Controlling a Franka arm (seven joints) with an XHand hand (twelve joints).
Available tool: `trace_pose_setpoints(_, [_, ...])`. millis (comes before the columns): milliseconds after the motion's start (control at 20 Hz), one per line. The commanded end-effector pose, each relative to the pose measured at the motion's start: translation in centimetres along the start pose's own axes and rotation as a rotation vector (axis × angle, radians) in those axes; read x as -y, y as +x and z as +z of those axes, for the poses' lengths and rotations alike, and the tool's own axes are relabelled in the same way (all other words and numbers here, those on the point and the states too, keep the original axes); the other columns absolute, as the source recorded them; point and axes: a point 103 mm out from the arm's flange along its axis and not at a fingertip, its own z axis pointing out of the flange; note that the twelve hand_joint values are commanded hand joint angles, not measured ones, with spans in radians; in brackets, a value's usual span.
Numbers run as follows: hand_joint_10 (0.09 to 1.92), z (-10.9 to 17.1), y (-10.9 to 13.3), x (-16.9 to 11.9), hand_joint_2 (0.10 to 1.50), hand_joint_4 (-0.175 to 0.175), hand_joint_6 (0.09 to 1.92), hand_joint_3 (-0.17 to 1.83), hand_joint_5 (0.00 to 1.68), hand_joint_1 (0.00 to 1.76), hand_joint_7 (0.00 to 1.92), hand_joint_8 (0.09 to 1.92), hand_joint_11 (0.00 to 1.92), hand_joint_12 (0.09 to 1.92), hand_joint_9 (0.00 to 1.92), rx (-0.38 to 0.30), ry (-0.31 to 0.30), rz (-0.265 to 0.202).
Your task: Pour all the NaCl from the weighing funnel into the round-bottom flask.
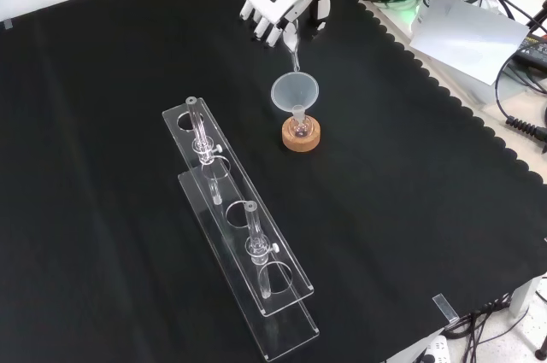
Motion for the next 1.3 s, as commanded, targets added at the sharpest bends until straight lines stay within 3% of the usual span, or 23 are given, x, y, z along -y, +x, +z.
trace_pose_setpoints(50, [0.36,-0.37,0.19,-0.03,0.63,0.175,0.95,0.82,1.16,1.10,0.77,0.59,0.75,1.13,1.10,0.024,0.002,0.001])
trace_pose_setpoints(1300, [0.35,-1.06,0.61,-0.55,0.63,0.175,0.95,0.82,1.16,1.10,0.77,0.58,0.75,1.13,1.10,0.127,0.022,0.008])
